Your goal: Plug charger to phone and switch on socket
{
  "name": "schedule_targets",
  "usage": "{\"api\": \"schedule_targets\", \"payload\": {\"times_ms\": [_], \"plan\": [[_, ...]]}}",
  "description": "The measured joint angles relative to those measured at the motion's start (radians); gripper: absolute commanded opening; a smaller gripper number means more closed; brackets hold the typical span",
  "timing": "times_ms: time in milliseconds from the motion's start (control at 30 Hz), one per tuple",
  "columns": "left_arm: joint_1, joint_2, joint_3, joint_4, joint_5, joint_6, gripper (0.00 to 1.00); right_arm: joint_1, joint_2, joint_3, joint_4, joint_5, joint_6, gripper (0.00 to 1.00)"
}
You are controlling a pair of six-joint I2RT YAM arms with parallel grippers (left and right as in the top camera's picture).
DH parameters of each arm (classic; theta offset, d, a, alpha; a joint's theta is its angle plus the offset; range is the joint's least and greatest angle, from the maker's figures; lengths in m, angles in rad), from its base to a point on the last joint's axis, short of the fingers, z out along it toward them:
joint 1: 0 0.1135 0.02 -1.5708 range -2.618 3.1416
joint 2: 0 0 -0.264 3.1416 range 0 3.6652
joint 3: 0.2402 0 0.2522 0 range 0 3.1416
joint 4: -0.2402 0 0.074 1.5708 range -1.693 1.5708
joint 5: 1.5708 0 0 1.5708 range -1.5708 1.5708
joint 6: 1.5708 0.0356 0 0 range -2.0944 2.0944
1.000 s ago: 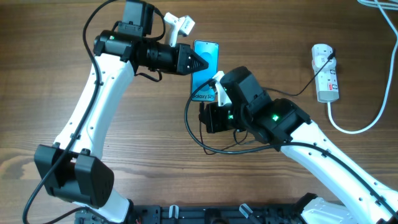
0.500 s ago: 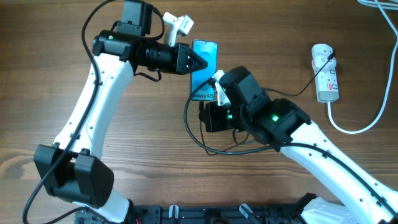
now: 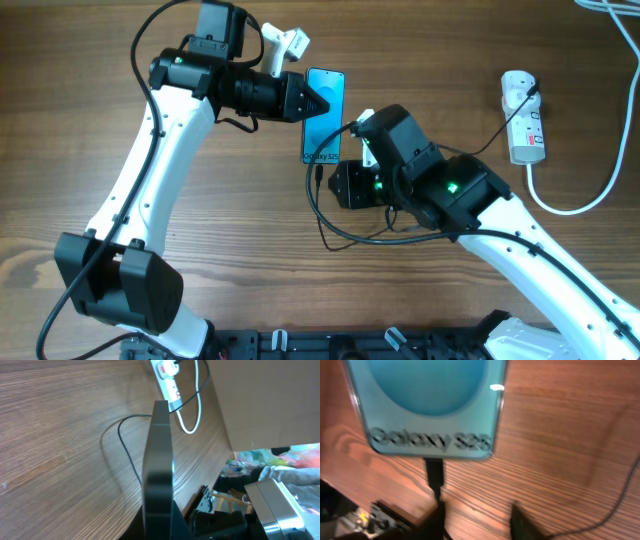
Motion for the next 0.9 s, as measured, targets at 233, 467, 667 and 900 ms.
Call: {"api": "schedule_targets", "payload": {"times_ms": [233, 467, 667, 900], "plan": [[0.000, 0.054, 0.000, -0.042, -0.130, -0.035, 0.04, 0.000, 0.000, 0.000, -0.134, 0.004, 0.000, 1.00], [-0.036, 0.311, -0.002, -0.016, -0.147, -0.043, 0.04, 0.000, 0.000, -0.067, -0.077, 0.004, 0.031, 1.00], [-0.047, 0.396, -0.003, 0.109, -0.185, -0.082, 0.04, 0.000, 0.001, -0.147, -0.005, 0.004, 0.064, 1.00], [-0.047, 0.459, -0.003, 0.144, -0.259, -0.113, 0.06, 0.000, 0.032, -0.148, 0.027, 0.004, 0.069, 1.00]]}}
